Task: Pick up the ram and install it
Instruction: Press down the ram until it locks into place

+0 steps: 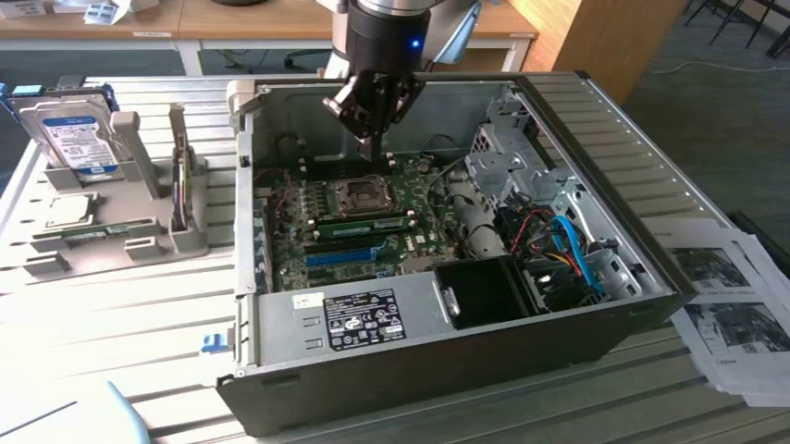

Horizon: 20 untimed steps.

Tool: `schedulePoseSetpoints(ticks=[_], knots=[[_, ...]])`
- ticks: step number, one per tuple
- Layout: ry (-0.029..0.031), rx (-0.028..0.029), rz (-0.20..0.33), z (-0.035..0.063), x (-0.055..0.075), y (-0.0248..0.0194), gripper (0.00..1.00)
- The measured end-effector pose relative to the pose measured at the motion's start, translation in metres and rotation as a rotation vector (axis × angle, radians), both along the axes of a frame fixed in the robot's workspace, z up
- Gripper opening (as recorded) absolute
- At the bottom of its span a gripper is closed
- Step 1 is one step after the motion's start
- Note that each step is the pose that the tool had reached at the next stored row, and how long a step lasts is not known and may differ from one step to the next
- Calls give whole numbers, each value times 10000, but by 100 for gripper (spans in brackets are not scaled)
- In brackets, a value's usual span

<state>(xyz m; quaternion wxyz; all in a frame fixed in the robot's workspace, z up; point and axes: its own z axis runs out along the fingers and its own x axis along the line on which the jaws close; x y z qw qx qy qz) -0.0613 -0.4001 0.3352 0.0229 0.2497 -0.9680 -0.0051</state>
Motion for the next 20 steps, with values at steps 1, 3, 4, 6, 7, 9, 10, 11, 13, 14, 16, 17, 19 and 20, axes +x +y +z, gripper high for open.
schedulePoseSetpoints(ticks=[1,3,4,6,7,9,10,11,13,14,16,17,19,20], knots=[[-1,0,-155,0,0,0,9],[0,0,-450,-1,0,0,9],[0,0,-532,-1,0,0,9],[0,0,-536,-1,0,0,9],[0,0,-537,-1,0,0,9],[0,0,-537,-1,0,0,9],[0,0,-538,-1,0,0,9],[0,1,-587,-1,0,0,9],[0,0,-897,-2,0,0,9],[0,1,-1069,-2,0,0,9],[0,1,-1431,-3,0,0,9],[0,0,-1604,-3,0,0,9],[0,0,-1925,-4,0,0,9],[0,0,-2044,-4,0,0,9]])
